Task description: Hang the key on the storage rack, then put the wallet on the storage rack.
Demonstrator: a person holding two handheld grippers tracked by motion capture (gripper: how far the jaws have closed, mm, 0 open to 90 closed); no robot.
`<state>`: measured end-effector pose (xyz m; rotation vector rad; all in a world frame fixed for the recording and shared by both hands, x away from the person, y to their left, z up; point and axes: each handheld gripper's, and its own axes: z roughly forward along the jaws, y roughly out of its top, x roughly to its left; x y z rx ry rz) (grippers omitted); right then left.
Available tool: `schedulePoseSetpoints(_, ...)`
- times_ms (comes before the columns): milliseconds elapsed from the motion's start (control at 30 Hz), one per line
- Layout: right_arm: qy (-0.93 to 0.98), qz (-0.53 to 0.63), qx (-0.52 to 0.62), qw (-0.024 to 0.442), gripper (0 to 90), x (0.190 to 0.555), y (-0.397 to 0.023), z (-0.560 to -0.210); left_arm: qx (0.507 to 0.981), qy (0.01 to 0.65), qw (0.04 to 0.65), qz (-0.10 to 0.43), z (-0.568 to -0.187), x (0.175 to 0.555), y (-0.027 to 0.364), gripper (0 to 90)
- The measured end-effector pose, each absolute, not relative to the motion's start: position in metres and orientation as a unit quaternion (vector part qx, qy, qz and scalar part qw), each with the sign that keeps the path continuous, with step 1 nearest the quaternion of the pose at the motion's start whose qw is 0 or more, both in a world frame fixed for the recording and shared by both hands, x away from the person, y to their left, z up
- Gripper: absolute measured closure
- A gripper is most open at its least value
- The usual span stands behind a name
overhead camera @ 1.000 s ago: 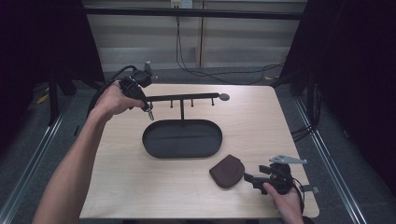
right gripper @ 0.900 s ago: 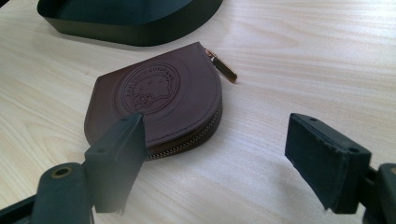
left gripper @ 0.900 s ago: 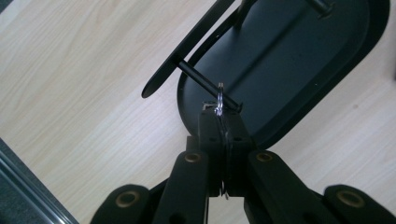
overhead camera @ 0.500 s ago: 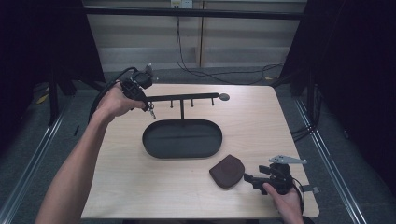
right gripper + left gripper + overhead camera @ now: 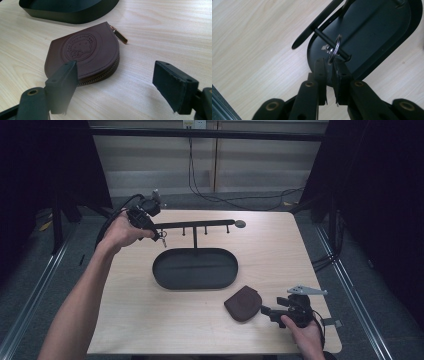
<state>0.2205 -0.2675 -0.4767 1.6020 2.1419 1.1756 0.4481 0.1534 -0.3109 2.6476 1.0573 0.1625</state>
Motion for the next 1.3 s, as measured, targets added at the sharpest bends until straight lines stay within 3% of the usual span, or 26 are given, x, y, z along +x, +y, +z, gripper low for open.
schedulePoseSetpoints(300,0.731,0.398,0.543,0.111,20.5,0.219,-0.267,-0.476,0.917,0.362,0.152,0.07,-0.307,0.438,0.154,69.3)
schedulePoseSetpoints(733,0.731,0.397,0.543,0.112,20.5,0.22,-0.267,-0.476,0.895,0.391,0.211,0.041,-0.324,0.427,0.17,41.6)
schedulePoseSetpoints(900,0.731,0.397,0.543,0.112,20.5,0.22,-0.267,-0.476,0.88,0.399,0.255,0.047,-0.332,0.418,0.182,40.8)
schedulePoseSetpoints(1300,0.728,0.398,0.546,0.111,20.5,0.22,-0.267,-0.476,0.868,0.41,0.275,0.053,-0.356,0.391,0.198,37.1)
